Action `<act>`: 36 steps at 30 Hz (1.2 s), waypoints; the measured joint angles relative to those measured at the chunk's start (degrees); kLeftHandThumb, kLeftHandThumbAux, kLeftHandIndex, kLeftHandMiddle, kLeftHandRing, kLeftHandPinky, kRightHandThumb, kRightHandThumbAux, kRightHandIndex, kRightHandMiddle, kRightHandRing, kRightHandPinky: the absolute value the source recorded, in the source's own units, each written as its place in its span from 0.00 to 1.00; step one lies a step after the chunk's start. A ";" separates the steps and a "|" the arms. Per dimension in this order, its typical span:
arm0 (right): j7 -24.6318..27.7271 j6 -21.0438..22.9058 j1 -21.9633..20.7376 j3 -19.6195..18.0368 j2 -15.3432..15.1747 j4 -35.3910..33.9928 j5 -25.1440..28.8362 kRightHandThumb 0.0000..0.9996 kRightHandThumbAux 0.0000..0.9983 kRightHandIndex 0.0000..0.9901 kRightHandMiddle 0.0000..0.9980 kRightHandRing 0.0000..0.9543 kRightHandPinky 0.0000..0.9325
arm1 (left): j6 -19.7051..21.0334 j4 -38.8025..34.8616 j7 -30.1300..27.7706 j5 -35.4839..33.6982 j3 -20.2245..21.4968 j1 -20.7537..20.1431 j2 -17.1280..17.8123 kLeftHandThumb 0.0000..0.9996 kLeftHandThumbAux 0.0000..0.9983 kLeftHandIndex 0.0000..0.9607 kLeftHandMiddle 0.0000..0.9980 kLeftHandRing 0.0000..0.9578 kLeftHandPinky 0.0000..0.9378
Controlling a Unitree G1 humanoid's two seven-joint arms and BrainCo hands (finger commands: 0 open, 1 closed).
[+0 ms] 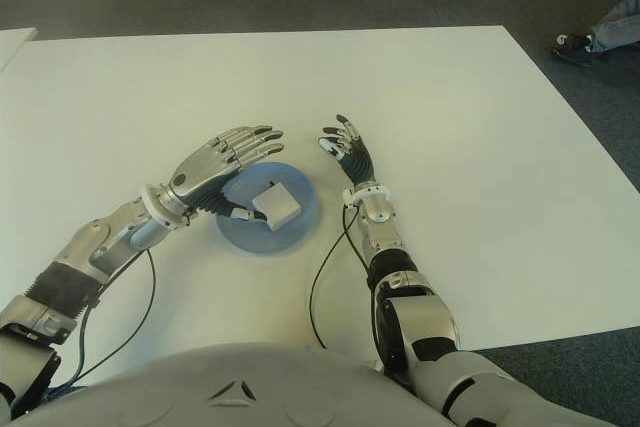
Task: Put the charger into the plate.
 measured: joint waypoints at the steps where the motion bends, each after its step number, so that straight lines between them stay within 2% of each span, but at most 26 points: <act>1: -0.02 0.00 0.01 0.00 0.00 0.00 -0.01 0.00 0.50 0.06 0.28 0.29 0.26 | -0.55 0.05 -1.36 -2.39 0.35 -0.06 0.00 0.21 0.42 0.00 0.01 0.01 0.07; 5: -0.07 -0.04 -0.01 -0.01 -0.04 -0.06 -0.03 0.00 0.49 0.06 0.28 0.29 0.26 | -1.68 1.23 -7.65 -11.69 1.19 -0.91 -0.20 0.19 0.45 0.00 0.02 0.03 0.11; 8: -0.09 -0.23 -0.26 -0.05 -0.17 -0.24 -0.01 0.00 0.49 0.06 0.28 0.30 0.26 | -1.73 3.82 -12.73 -18.83 1.85 -2.71 -1.05 0.18 0.49 0.01 0.04 0.04 0.10; 14: -0.07 -0.60 -0.40 -0.08 -0.32 -0.40 0.04 0.00 0.47 0.05 0.29 0.30 0.27 | 0.19 16.45 -20.65 -31.25 6.08 -9.08 -5.05 0.16 0.59 0.05 0.07 0.06 0.06; 19: 0.08 -0.61 -0.45 -0.06 -0.19 -0.35 0.04 0.00 0.47 0.06 0.30 0.31 0.27 | 3.03 26.96 -26.31 -41.84 12.21 -13.43 -9.46 0.10 0.67 0.02 0.03 0.02 0.01; 25: 0.10 -0.49 0.03 -0.05 0.11 -0.05 0.04 0.00 0.48 0.06 0.30 0.31 0.28 | 6.08 37.95 -34.26 -56.11 22.35 -14.58 -16.39 0.05 0.66 0.00 0.00 0.00 0.00; 30: 0.10 -0.45 0.24 -0.08 0.17 -0.13 0.08 0.00 0.48 0.06 0.29 0.31 0.28 | 7.32 43.76 -37.99 -59.99 26.72 -12.73 -20.32 0.01 0.63 0.00 0.00 0.00 0.00; 36: 0.08 -0.25 0.40 -0.15 0.08 -0.45 0.14 0.00 0.49 0.06 0.29 0.31 0.28 | 7.34 45.34 -39.42 -60.07 28.68 -11.89 -21.72 0.00 0.60 0.00 0.00 0.00 0.00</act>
